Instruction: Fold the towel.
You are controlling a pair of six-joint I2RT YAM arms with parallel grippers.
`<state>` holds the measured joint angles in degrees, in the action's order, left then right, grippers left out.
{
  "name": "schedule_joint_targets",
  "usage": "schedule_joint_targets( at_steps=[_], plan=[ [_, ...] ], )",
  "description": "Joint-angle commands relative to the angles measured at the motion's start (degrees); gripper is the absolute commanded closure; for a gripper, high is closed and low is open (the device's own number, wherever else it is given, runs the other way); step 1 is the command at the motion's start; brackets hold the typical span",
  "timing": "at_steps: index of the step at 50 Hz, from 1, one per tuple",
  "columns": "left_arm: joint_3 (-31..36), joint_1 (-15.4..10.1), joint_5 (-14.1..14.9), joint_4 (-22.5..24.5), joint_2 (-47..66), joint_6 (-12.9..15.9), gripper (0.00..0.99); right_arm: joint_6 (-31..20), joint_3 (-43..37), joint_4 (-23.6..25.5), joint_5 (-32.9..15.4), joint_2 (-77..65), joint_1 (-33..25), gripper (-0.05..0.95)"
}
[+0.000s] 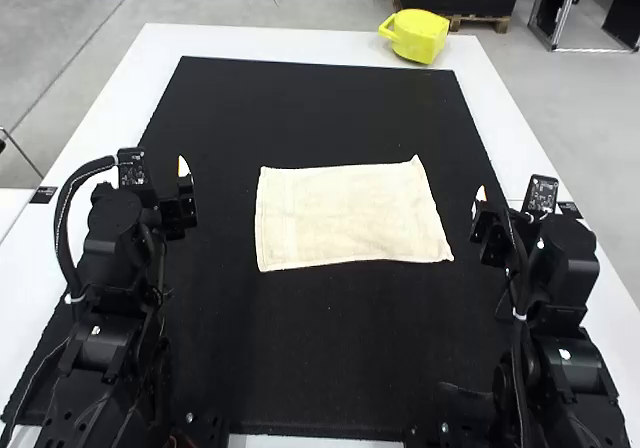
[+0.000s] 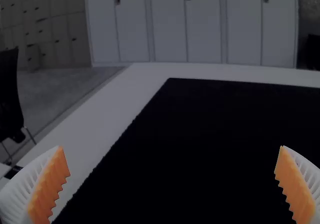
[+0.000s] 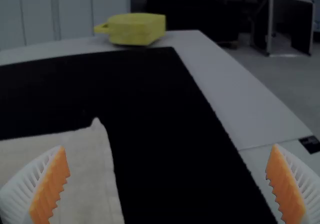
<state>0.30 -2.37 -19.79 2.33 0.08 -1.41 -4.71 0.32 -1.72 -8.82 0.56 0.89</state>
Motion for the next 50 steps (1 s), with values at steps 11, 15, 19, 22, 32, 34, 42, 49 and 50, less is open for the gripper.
schedule_joint_targets(
  at_steps=[11, 15, 19, 22, 32, 34, 42, 49, 50],
  plan=[
    [-0.2, -0.4, -0.8, 0.2, -0.3, -0.7, 0.028, 0.5, -0.3, -0.3, 0.5, -0.5, -0.2, -0.01],
    [-0.2, -0.4, -0.8, 0.2, -0.3, -0.8, 0.028, 0.5, -0.3, -0.3, 0.5, -0.4, -0.3, -0.01],
    [-0.2, -0.4, -0.8, 0.2, -0.3, -0.7, 0.028, 0.5, -0.3, -0.3, 0.5, -0.4, -0.2, -0.01],
    [-0.2, -0.4, -0.8, 0.2, -0.3, -0.8, 0.028, 0.5, -0.3, -0.3, 0.5, -0.4, -0.2, -0.01],
    [-0.2, -0.4, -0.8, 0.2, -0.3, -0.8, 0.028, 0.5, -0.3, -0.3, 0.5, -0.4, -0.2, -0.01],
    [-0.2, -0.4, -0.8, 0.2, -0.3, -0.8, 0.028, 0.5, -0.3, -0.3, 0.5, -0.4, -0.2, -0.01],
    [-0.2, -0.4, -0.8, 0.0, -0.3, -1.8, 0.028, 0.5, -0.3, -0.3, 0.5, -0.5, -0.2, -0.01],
    [-0.2, -0.4, -0.8, 0.0, -0.3, -1.8, 0.028, 0.5, -0.3, -0.3, 0.5, -0.4, -0.1, -0.01],
    [-0.2, -0.4, -0.8, 0.0, -0.3, -1.8, 0.028, 0.5, -0.3, -0.2, 0.5, -0.4, -0.2, -0.01]
  ],
)
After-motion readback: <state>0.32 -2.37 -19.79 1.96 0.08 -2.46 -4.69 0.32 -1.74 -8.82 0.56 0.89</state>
